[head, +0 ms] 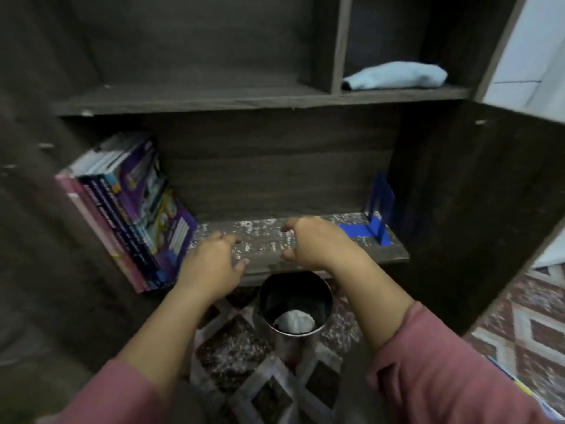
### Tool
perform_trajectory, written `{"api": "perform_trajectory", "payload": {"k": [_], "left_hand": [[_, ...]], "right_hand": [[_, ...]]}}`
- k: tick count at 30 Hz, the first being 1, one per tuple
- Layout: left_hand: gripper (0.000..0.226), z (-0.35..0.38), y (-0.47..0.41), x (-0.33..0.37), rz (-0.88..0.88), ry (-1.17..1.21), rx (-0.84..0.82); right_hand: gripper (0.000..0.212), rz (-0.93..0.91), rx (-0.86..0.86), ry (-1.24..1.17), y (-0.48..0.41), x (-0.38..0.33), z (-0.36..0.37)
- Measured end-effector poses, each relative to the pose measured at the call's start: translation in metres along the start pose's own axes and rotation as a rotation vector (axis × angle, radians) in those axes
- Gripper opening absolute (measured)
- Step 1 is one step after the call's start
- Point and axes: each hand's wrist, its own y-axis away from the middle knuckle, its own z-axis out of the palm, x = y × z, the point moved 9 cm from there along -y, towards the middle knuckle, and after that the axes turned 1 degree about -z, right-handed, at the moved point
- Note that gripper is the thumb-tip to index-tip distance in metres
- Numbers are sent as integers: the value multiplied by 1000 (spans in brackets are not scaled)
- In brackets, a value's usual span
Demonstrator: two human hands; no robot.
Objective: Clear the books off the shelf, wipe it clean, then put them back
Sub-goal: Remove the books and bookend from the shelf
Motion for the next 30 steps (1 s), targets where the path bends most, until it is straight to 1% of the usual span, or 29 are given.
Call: {"api": "perform_trajectory", "payload": {"k": [4, 6, 8, 10, 12, 16, 17, 19, 21, 25, 30], "left_hand": [[52, 7, -8, -36, -103, 53, 65], [54, 18, -14, -43, -109, 74, 55], [55, 19, -23, -41, -83, 67, 68], [53, 8, -31, -40, -64, 46, 157], [54, -8, -35, -48, -94, 42, 282], [62, -44, -30, -77, -294, -33, 562], [65, -50, -29, -84, -344, -51, 610], [73, -54, -26, -97, -445, -70, 629], [79, -50, -27, -106, -492, -78, 599], [88, -45, -29, -106, -452, -56, 599], [93, -54, -27, -107, -395, 82, 699]], "right_hand": [[49, -50, 34, 16, -30, -14, 24], [43, -77, 31, 54, -37, -14, 44], [38, -92, -28, 65, -42, -8, 64], [37, -97, -55, 33, -47, -1, 71], [38, -103, -37, -9, -51, 4, 69], [36, -113, -43, -59, -50, 12, 73], [35, -115, -46, -60, -49, 14, 74], [35, -113, -50, -61, -46, 18, 77], [36, -110, -58, -73, -45, 20, 80], [34, -115, -70, -85, -43, 21, 83], [34, -122, -71, -121, -44, 19, 88]]}}
